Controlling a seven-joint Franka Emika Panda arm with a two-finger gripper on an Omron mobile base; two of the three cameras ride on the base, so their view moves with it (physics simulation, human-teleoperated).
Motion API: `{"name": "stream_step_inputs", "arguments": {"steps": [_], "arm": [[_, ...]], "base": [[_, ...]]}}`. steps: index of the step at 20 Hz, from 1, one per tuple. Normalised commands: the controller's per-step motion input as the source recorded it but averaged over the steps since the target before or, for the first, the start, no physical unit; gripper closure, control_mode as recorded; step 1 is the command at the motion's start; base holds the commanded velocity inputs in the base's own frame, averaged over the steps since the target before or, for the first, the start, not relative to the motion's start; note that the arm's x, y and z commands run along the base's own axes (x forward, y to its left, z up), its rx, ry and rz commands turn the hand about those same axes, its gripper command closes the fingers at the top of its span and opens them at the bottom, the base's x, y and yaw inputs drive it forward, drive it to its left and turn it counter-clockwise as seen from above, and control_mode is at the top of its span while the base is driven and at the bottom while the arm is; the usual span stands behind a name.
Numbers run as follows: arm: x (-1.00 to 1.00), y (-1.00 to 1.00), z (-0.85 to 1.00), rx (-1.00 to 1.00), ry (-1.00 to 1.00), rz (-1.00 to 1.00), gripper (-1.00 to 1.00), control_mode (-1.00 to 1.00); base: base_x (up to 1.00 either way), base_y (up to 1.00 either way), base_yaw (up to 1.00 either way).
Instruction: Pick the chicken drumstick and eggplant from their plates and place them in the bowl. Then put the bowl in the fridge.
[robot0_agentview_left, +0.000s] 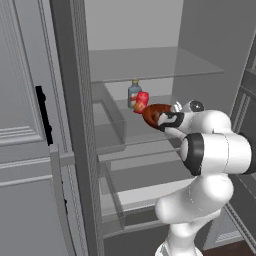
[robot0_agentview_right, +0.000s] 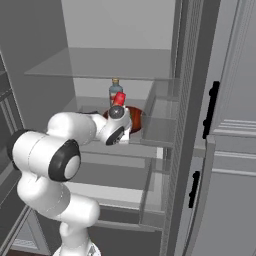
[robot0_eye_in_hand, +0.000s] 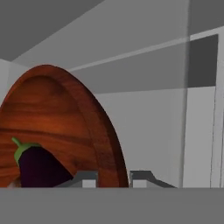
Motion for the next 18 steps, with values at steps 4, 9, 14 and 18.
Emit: {"name": "stream_step_inputs", "arguments": {"steps": [4,9,14,18], "arm": [[0.14,0.00,-0.14,0.00,0.00,0.00,1.00,-1.00],[0.27,0.00,-0.09,0.00,0.00,0.00,-1.00,-1.00],[-0.06,0.07,0.23,-0.01,-0.10,0.00,-1.00,-1.00],[-0.20,0.36,0.62,-0.01,-0.08,0.00,-1.00,-1.00]], "base": [[0.00,0.00,0.00],[0.00,0.00,0.00],[0.00,0.00,0.00],[0.00,0.00,0.00]]}}
